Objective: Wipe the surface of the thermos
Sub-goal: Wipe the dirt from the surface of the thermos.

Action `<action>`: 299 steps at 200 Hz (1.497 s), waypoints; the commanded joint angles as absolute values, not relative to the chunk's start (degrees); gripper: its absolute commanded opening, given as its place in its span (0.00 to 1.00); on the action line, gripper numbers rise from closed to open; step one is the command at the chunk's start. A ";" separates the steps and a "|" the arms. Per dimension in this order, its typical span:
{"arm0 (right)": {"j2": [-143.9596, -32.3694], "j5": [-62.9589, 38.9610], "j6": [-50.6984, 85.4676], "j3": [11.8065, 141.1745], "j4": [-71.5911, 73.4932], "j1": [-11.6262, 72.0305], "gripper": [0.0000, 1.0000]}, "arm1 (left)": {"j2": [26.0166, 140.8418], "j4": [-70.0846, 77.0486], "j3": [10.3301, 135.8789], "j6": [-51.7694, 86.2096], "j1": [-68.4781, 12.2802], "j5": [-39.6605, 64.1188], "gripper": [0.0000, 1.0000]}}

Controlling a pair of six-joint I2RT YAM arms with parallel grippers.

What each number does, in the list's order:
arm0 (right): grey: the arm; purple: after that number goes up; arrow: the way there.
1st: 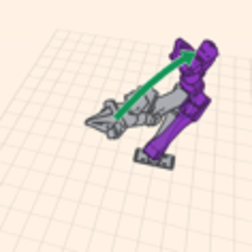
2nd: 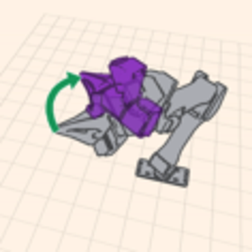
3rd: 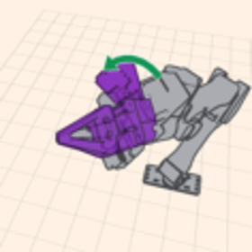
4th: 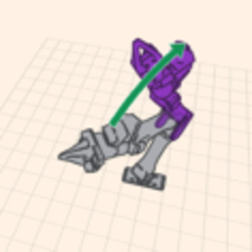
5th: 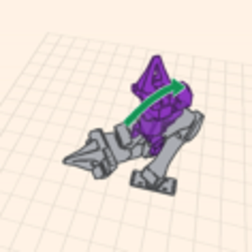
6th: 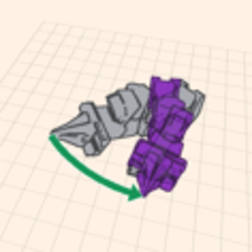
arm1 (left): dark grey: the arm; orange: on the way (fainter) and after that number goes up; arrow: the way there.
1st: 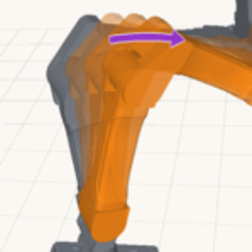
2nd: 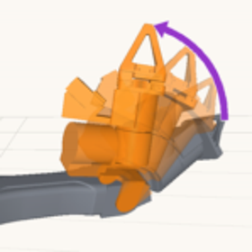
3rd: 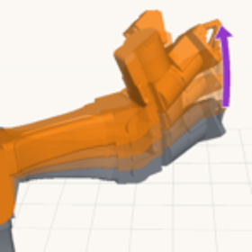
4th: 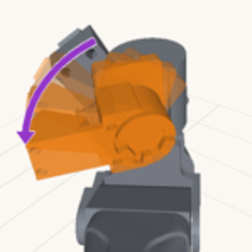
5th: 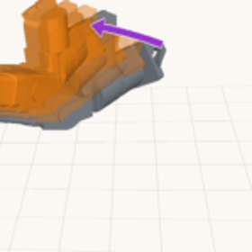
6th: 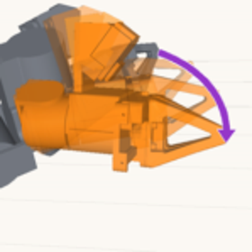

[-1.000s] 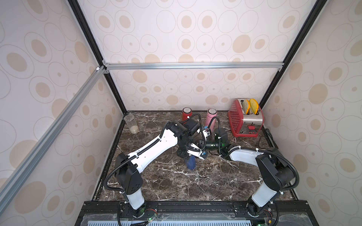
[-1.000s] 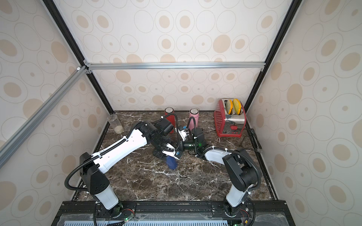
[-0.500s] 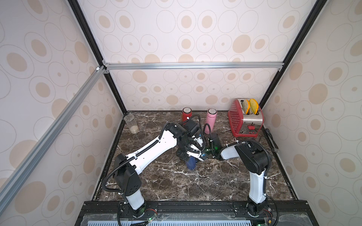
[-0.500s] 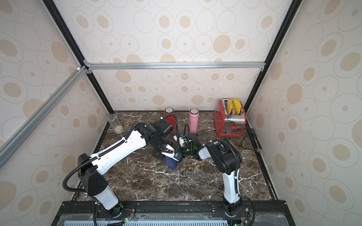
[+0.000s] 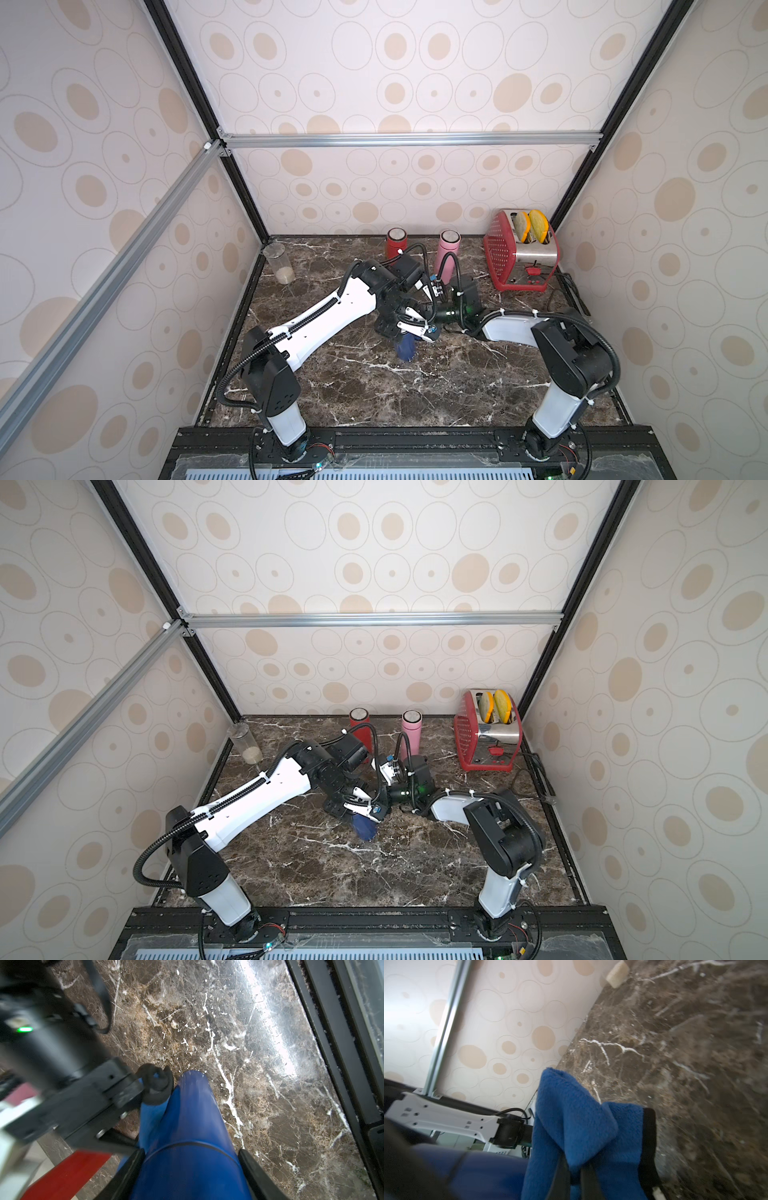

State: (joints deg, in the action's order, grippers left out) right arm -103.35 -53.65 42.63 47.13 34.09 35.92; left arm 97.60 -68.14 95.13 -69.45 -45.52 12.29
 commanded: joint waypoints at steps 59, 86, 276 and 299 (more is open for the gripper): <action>-112.92 -51.12 44.71 41.01 38.48 38.85 0.00 | 101.28 -66.23 98.60 -53.75 -45.52 11.29 0.02; -107.56 -48.86 39.74 42.75 28.17 38.84 0.00 | 102.50 -68.21 100.52 -49.45 -45.54 10.25 0.19; -88.34 -39.80 27.93 52.08 -1.66 34.69 0.00 | 100.07 -64.97 99.27 -46.40 -45.53 7.45 0.91; -87.07 -39.47 27.55 51.70 -2.62 34.02 0.00 | 99.25 -63.52 98.46 -46.27 -45.53 7.29 0.99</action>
